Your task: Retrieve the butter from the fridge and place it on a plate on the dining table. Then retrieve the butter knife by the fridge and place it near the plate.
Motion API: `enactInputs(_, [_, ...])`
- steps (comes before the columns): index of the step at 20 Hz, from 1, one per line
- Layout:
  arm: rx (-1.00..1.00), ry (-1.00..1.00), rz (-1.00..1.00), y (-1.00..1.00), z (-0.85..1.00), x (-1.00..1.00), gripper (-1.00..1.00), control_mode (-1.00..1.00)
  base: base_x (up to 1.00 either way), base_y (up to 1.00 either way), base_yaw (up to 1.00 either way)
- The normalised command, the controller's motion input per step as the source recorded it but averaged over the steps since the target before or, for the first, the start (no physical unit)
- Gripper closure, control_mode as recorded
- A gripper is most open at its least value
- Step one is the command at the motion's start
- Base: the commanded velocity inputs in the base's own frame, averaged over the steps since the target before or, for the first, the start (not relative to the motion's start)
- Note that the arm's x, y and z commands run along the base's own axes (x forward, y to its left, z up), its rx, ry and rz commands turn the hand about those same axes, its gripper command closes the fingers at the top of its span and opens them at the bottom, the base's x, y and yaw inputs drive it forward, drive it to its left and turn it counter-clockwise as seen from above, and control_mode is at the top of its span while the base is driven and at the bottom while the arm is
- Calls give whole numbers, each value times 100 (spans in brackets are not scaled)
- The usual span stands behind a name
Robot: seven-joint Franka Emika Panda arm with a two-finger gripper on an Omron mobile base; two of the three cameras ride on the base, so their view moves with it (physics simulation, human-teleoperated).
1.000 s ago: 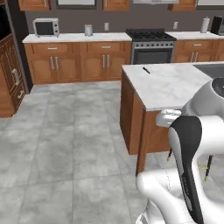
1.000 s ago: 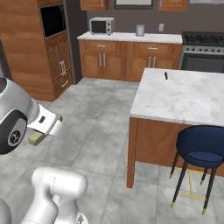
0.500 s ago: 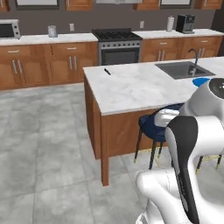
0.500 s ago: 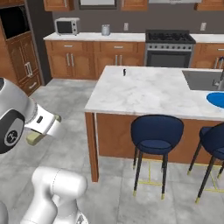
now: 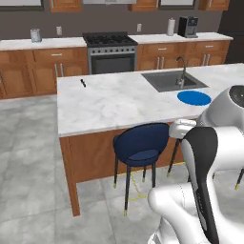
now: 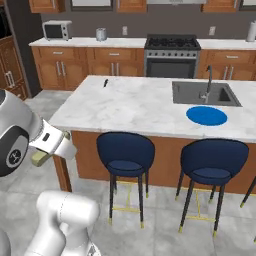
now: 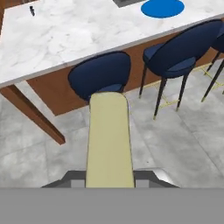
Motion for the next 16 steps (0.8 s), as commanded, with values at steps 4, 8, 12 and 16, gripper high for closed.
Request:
enactInputs(4, [0, 0, 0, 0, 0, 0, 100, 100, 51, -100, 7])
enactInputs(8, [0, 0, 0, 0, 0, 0, 100, 100, 46, -100, 6])
enactInputs(12, [0, 0, 0, 0, 0, 0, 100, 100, 48, -100, 7])
enactInputs(16, [0, 0, 0, 0, 0, 0, 100, 100, 55, -100, 17])
